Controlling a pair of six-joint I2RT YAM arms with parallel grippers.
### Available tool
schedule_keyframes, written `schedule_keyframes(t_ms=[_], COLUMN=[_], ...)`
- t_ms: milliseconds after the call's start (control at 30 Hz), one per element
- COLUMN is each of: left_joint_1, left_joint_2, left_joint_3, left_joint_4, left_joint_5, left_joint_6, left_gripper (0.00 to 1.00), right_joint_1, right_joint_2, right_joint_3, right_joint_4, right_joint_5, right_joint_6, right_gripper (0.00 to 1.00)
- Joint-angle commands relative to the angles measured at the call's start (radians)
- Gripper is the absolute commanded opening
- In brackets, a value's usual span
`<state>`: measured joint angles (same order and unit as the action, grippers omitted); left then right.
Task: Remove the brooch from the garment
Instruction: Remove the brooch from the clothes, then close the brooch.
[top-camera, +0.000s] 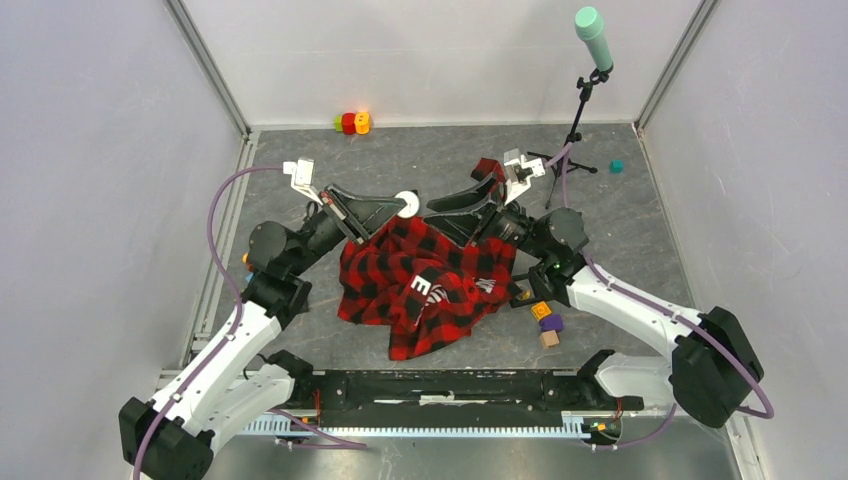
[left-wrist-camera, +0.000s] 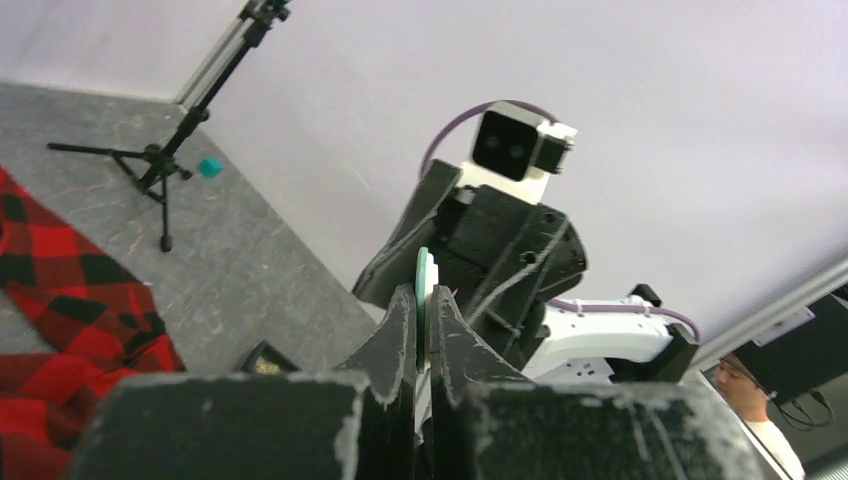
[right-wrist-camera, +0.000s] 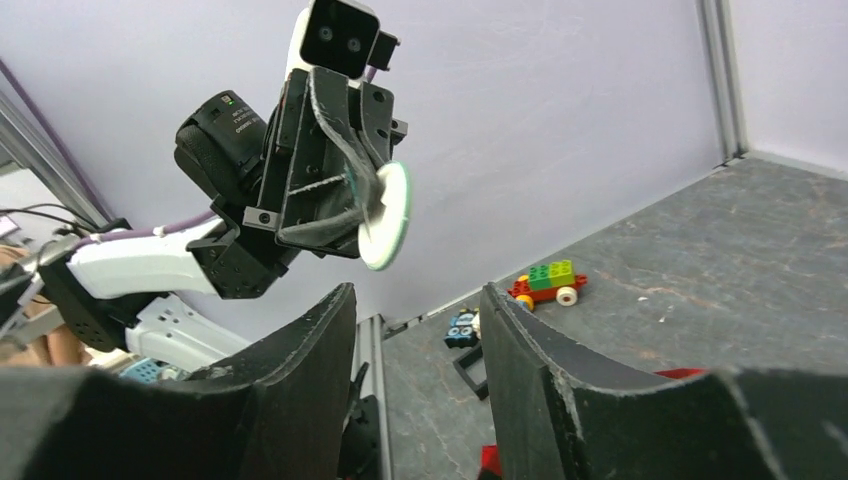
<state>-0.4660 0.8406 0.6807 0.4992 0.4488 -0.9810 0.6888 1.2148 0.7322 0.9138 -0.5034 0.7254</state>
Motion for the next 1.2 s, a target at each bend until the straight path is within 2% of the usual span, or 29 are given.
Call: schedule_keyframes(t_ms=[0,300,567,800,1100,1167], left_joint_1=[0.004,0.004,0.004,0.004,0.003,0.004], left_joint_2=[-0.002,0.002,0.008,0.006,0.006,0.008], left_joint_3=[-0.008,-0.020,-0.022,-0.030,-0.052,-0.054], left_joint_4=[0.141,0.159,0.173,0.185,0.203,0.208], left_joint_5=[0.048,0.062,0.075,0.086,0.092,0.094], left_joint_6=[-0.053,-0.041,-0.036,-0.032,-0.034,-0.036], left_gripper=[0.02,0.02,0.02,0.02,0.02,0.02], right_joint_1=[0.017,0.045,0.060,0.061,0.064,0.065], right_joint_2=[0.025,0.050,0.066,0.067,0.086,0.092], right_joint_3=[0.021,0.042,0.073,0.073,0.081,0.083], right_joint_4=[0.094,0.158,0.126,0.132,0.158,0.157], right_joint_5=[-0.002,-0.025,-0.012,0.026,0.009,0.008], right_joint_6=[0.054,0.067,0.052,0.066,0.084,0.088], right_gripper=[0.53,0.51,0.50,0.39,0.39,0.36])
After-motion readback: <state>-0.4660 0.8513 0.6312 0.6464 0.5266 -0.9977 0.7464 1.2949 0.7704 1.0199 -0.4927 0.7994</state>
